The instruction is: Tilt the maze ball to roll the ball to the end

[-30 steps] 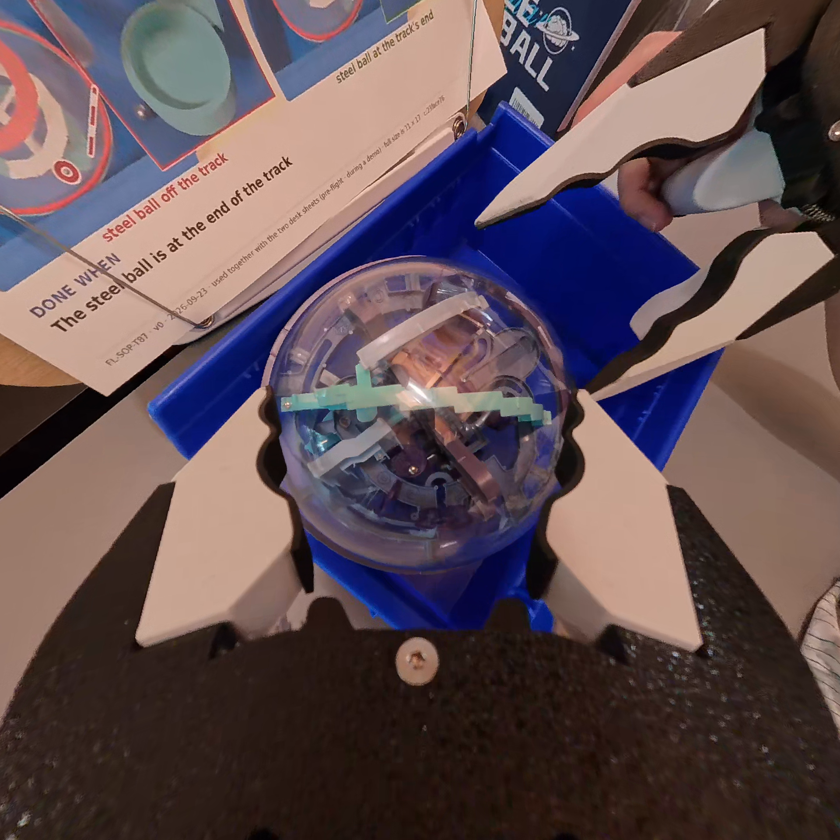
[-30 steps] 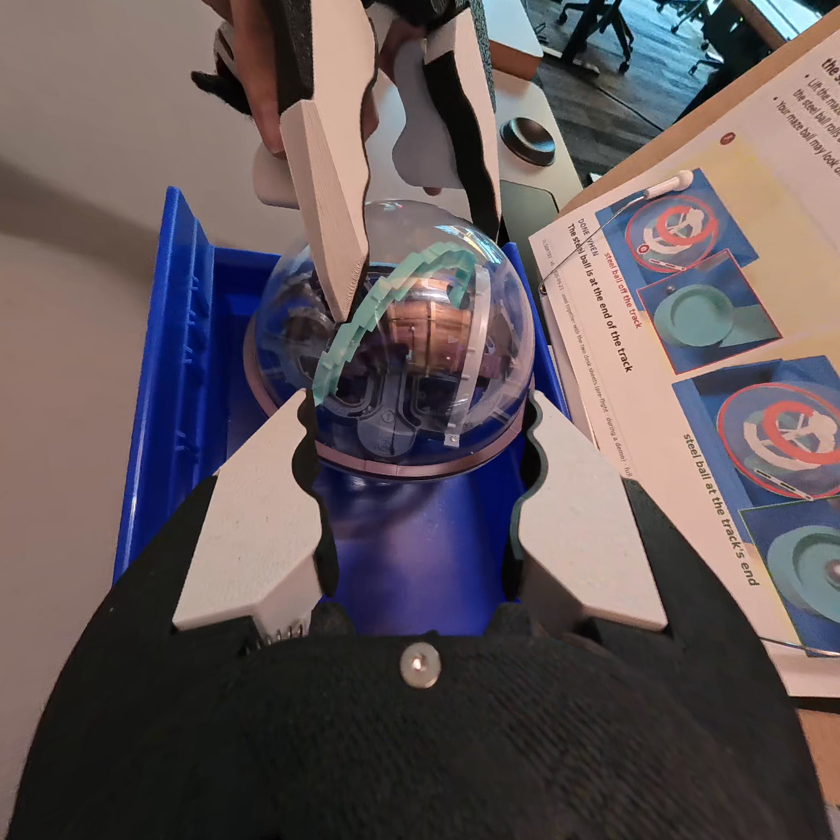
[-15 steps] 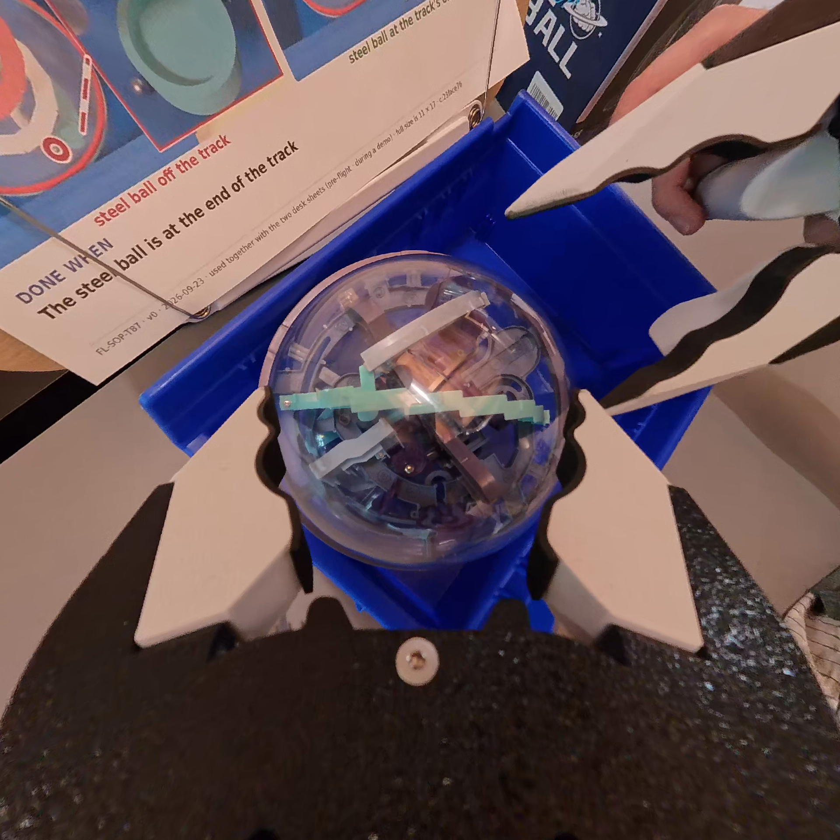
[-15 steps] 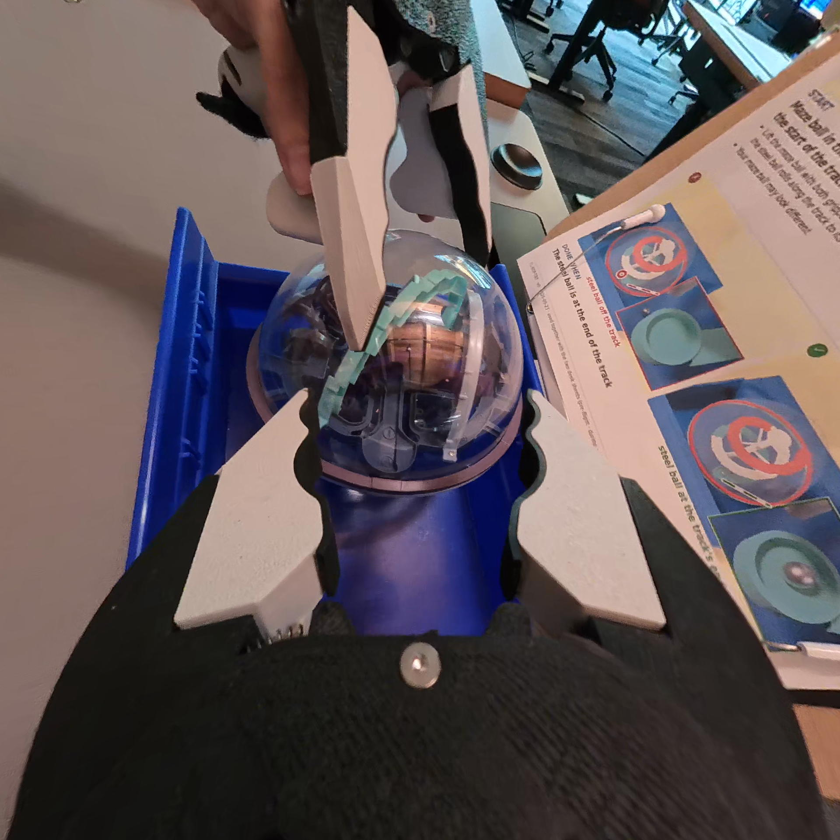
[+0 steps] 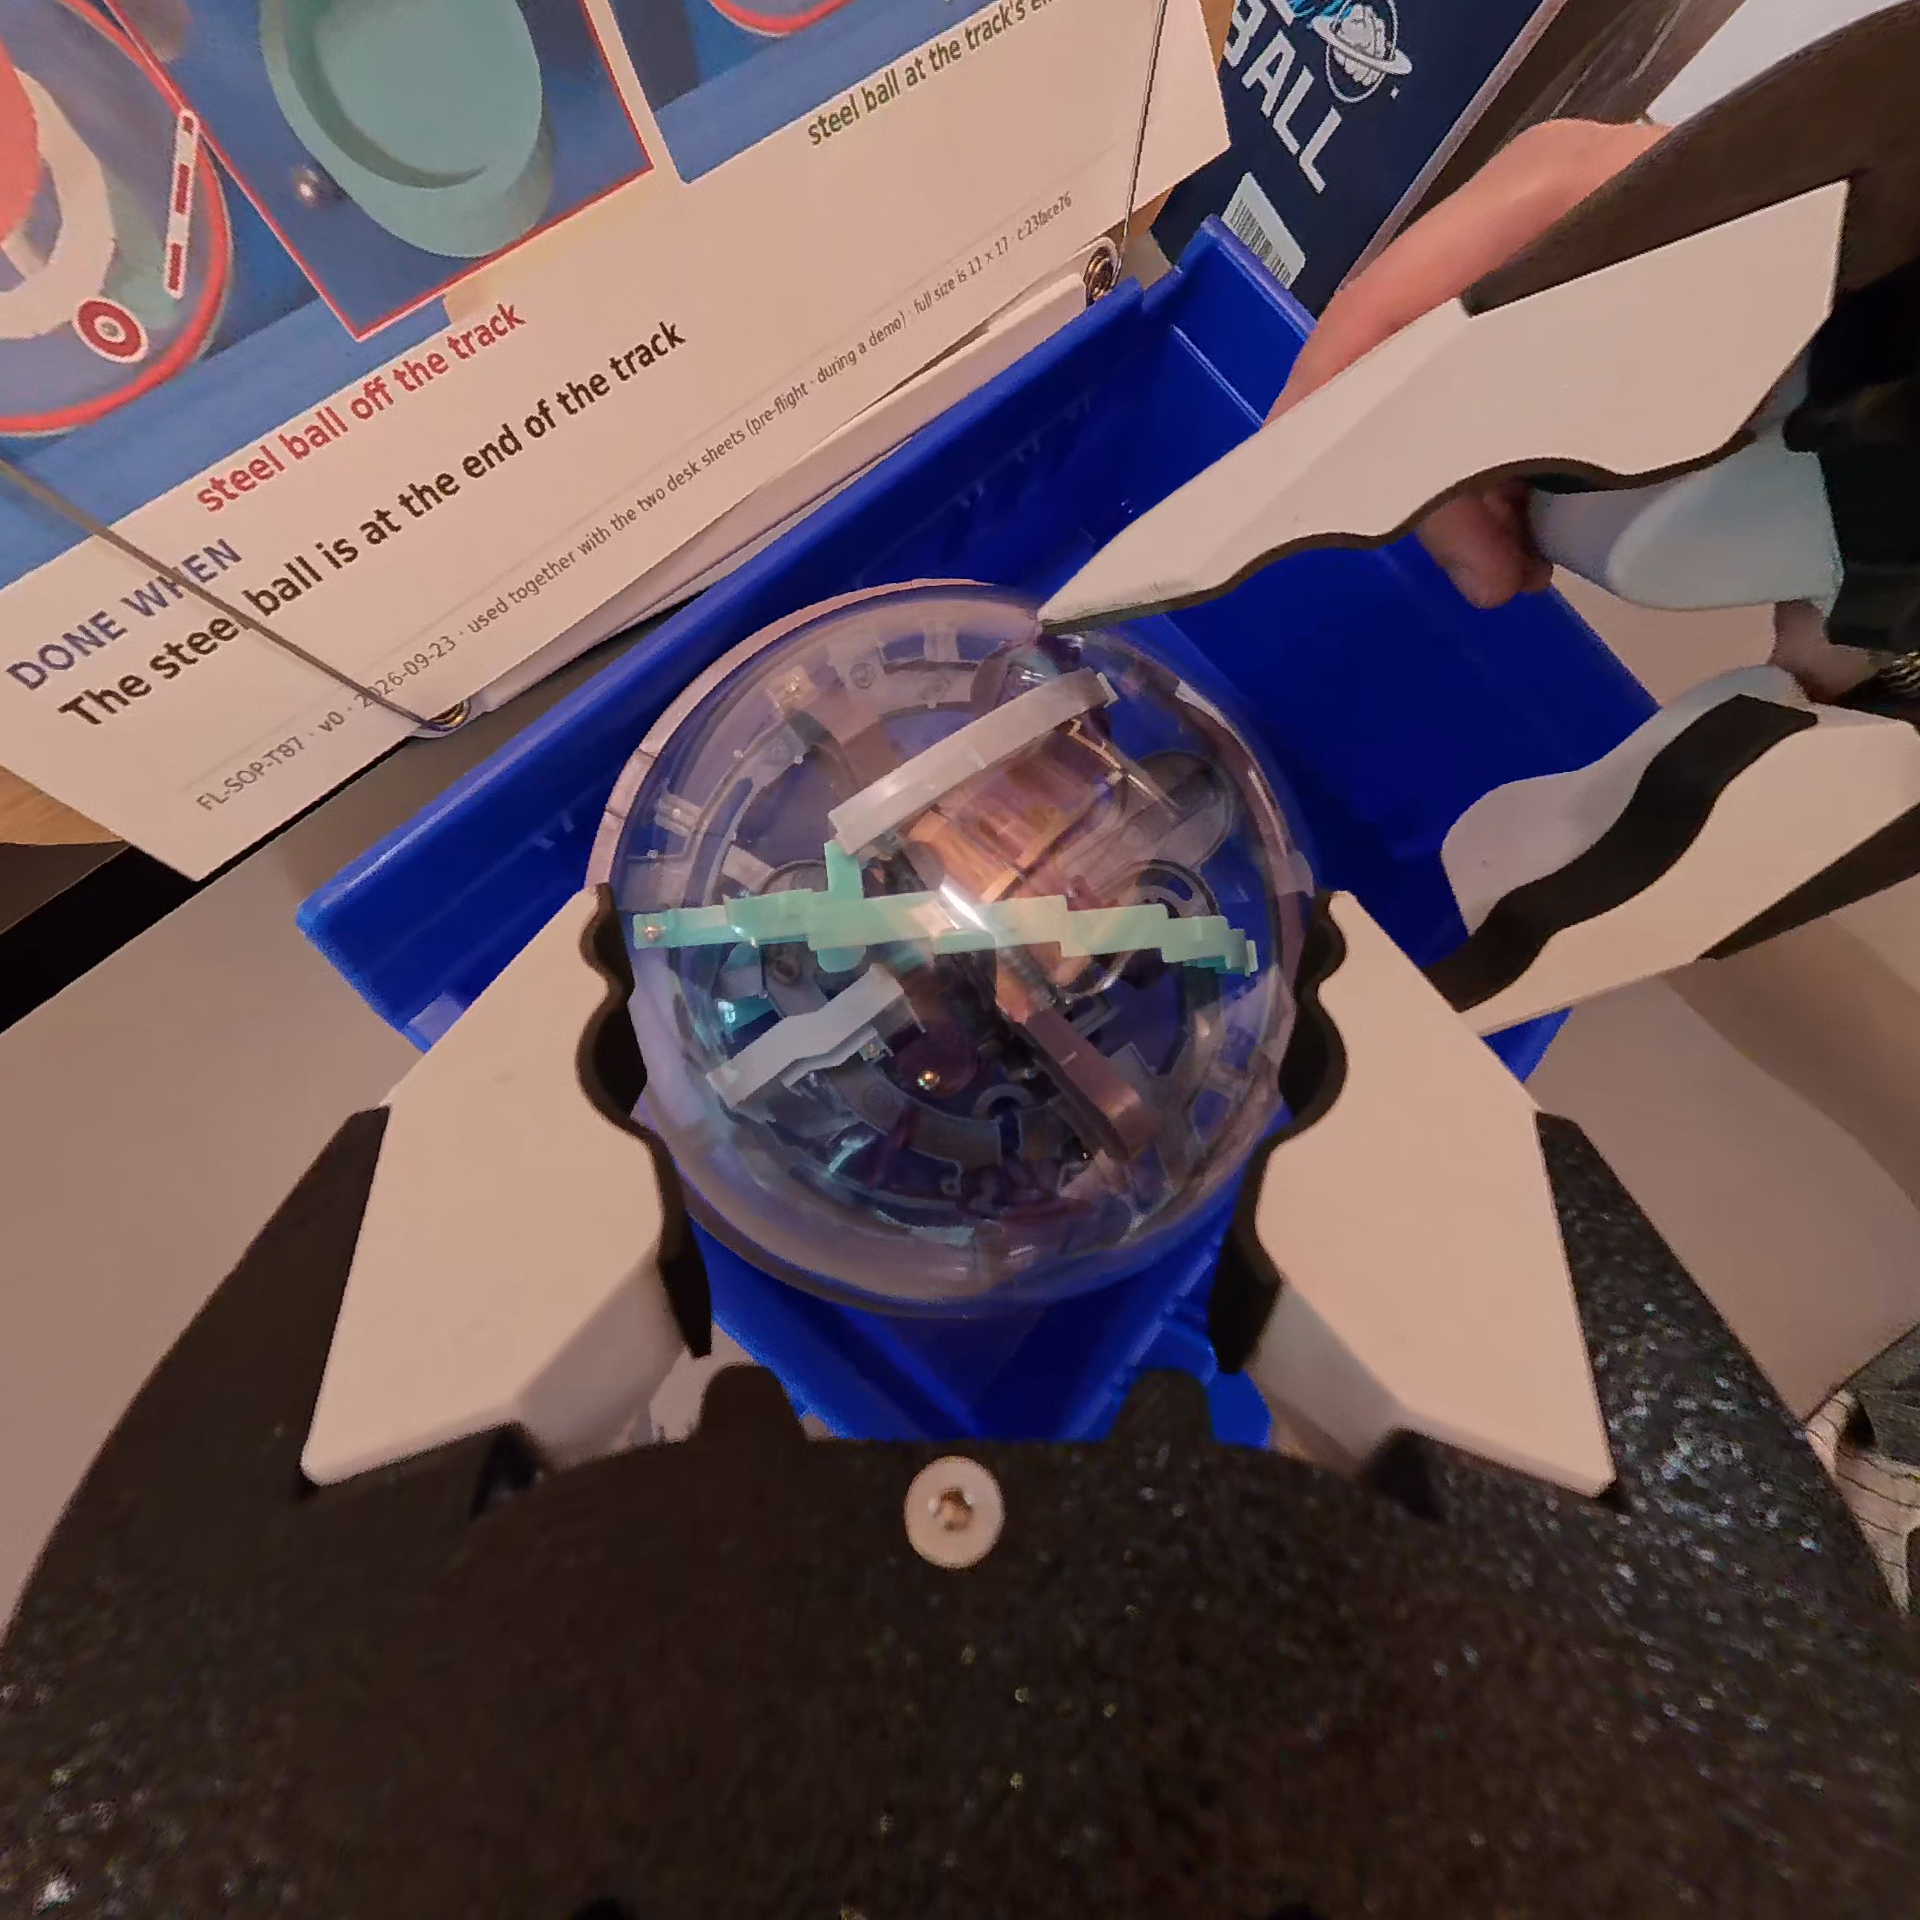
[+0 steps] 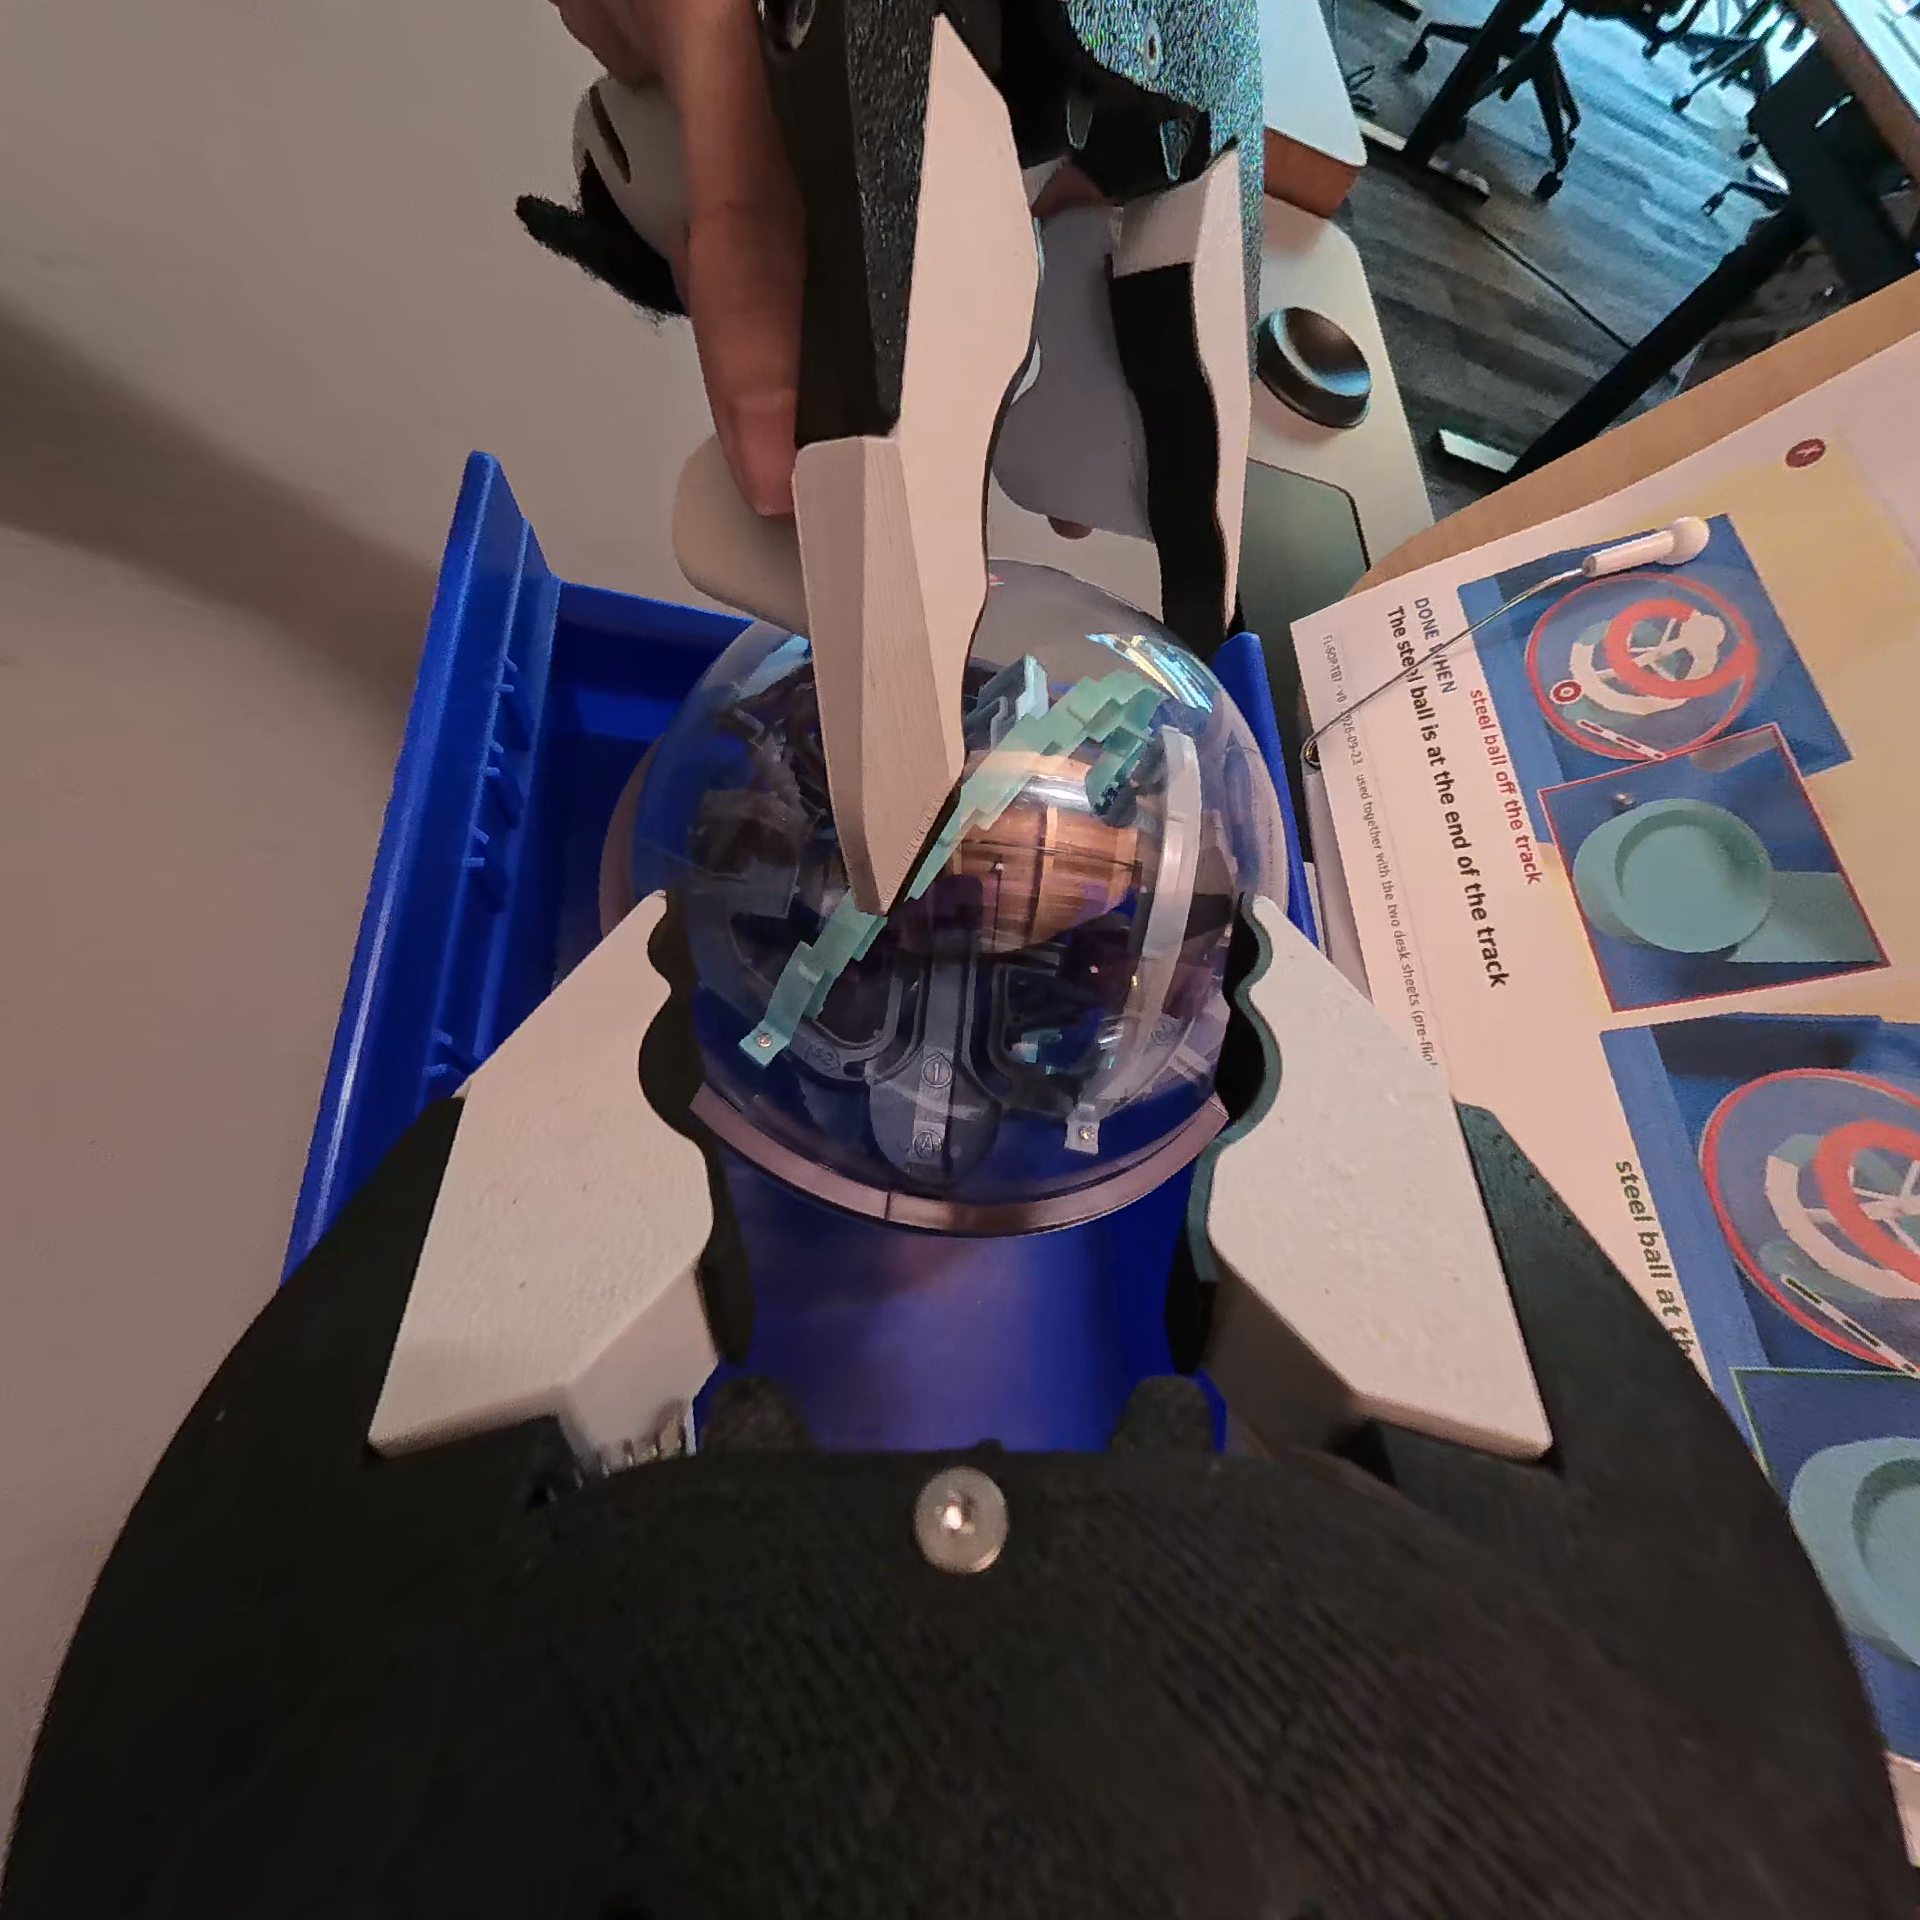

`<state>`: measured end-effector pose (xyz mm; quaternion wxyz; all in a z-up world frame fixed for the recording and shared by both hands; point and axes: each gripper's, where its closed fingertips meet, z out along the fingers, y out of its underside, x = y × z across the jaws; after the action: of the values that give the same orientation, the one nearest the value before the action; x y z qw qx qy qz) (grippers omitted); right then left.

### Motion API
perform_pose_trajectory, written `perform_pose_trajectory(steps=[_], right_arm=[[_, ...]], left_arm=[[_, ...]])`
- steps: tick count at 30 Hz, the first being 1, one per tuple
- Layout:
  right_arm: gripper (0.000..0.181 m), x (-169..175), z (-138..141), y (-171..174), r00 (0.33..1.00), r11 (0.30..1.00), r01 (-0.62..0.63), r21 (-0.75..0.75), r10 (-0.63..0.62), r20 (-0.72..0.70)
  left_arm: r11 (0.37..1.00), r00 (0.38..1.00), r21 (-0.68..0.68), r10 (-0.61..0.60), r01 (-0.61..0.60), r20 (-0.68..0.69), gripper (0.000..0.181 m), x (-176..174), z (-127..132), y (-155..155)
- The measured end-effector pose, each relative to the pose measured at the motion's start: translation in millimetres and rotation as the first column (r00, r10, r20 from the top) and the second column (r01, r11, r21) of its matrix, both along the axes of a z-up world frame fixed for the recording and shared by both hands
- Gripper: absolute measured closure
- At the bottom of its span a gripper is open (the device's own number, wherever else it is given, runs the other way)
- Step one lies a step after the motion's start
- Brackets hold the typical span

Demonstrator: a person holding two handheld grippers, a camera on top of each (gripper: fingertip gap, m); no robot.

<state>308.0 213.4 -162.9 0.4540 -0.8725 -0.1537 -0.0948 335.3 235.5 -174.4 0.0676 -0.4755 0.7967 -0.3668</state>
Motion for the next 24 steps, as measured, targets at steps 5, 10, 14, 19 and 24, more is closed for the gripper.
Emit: perform_pose_trajectory(steps=[5,10,14,19,24], right_arm=[[0.076,3.6,-7.2,-10.0,0.999,0.997,-0.022,-0.075,0.025,0.034],[0.075,5.6,-8.4,-12.5,0.999,0.996,-0.039,-0.082,0.041,0.021],[0.074,4.0,-10.0,-17.5,0.996,0.991,-0.070,-0.111,0.076,0.051],[0.077,6.3,-7.4,-26.3,0.995,0.991,-0.074,-0.110,0.081,0.057],[0.078,5.8,-6.9,-30.9,0.992,0.989,-0.096,-0.115,0.104,0.068]], left_arm=[[0.999,1.000,0.031,-0.026,0.025,0.014,0.057,-0.4,0.0,-5.0],[0.999,0.999,0.042,-0.016,0.015,0.027,0.058,0.4,0.3,-7.7],[0.997,0.994,0.069,-0.048,0.042,0.094,0.057,-3.1,1.2,-14.5],[0.989,0.990,0.128,-0.089,0.074,0.112,0.058,-6.5,1.4,-21.4],[0.977,0.985,0.187,-0.128,0.105,0.115,0.057,-5.7,1.2,-30.3]])
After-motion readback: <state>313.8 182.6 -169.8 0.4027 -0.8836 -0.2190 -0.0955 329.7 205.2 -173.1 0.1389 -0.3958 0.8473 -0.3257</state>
